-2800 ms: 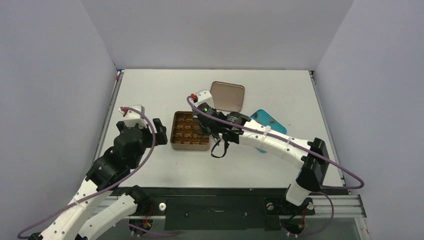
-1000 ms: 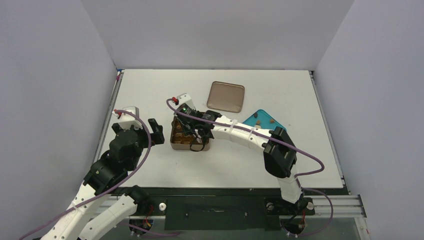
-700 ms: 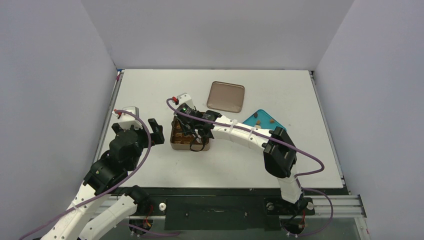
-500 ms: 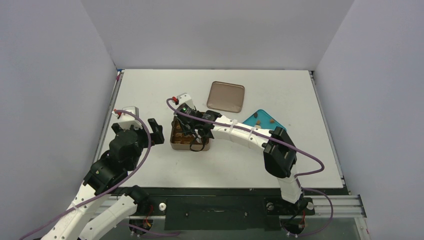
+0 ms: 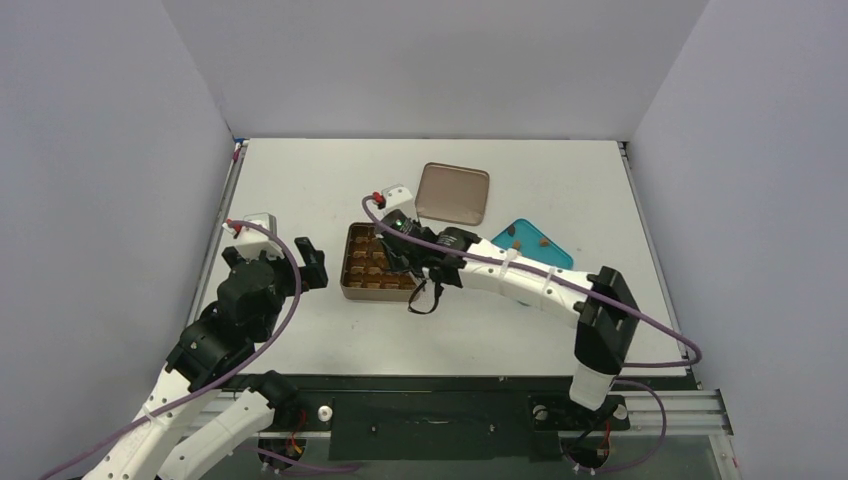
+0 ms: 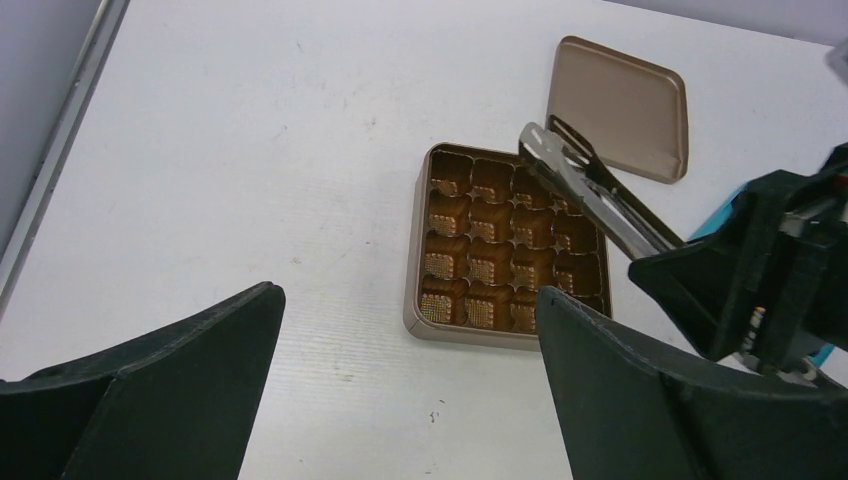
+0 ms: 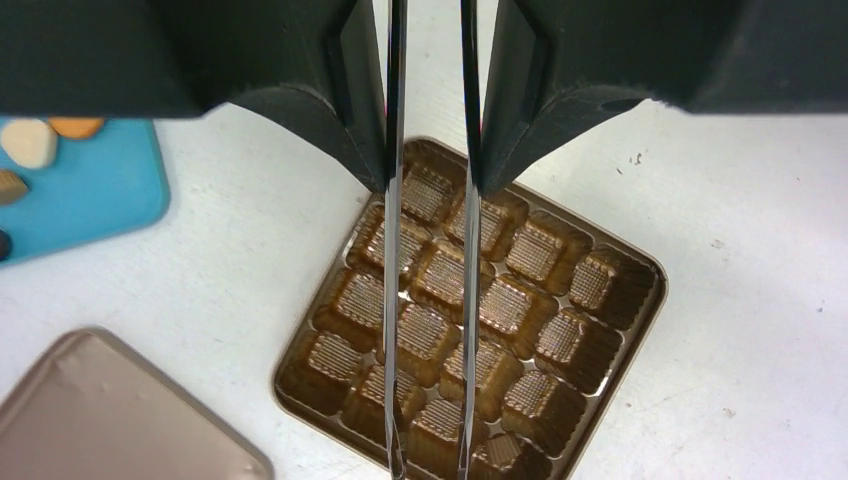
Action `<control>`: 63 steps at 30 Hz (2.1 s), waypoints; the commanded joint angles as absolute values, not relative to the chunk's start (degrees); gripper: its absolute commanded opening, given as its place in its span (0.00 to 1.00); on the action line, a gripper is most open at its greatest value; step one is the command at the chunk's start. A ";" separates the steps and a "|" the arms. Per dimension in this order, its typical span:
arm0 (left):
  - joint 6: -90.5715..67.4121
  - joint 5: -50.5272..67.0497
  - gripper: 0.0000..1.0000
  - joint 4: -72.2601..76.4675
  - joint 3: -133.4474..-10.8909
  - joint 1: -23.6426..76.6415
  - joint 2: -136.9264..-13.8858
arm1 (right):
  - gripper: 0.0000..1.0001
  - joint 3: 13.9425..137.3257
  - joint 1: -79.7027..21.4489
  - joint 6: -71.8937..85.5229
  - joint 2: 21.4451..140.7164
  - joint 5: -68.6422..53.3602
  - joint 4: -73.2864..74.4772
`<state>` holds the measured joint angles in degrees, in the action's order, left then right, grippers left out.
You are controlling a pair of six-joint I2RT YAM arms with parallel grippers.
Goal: Pack the cookies
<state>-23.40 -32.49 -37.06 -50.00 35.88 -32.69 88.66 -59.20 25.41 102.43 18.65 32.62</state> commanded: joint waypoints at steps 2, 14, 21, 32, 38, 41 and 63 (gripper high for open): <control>-23.46 -32.69 0.97 -34.82 -50.22 35.40 -32.30 | 0.34 82.91 -57.94 27.77 92.24 22.69 29.71; -23.47 -32.57 0.97 -34.84 -50.22 35.16 -32.39 | 0.33 66.79 -47.99 30.47 76.00 25.05 33.49; -23.47 -31.92 0.97 -34.61 -50.13 34.94 -32.43 | 0.35 61.74 -42.28 30.89 70.72 27.15 36.79; -23.38 -30.63 0.97 -34.36 -50.09 34.78 -32.29 | 0.35 55.06 -34.08 32.40 67.65 25.29 38.45; -23.38 -30.21 0.97 -34.17 -50.00 34.79 -31.82 | 0.38 53.12 -32.07 33.27 67.18 23.60 38.35; -23.38 -29.95 0.97 -34.17 -49.98 34.68 -31.75 | 0.38 52.45 -31.33 33.62 67.34 22.21 37.25; -23.38 -29.77 0.97 -34.04 -49.99 34.51 -32.04 | 0.38 50.48 -27.40 35.26 73.66 16.26 29.13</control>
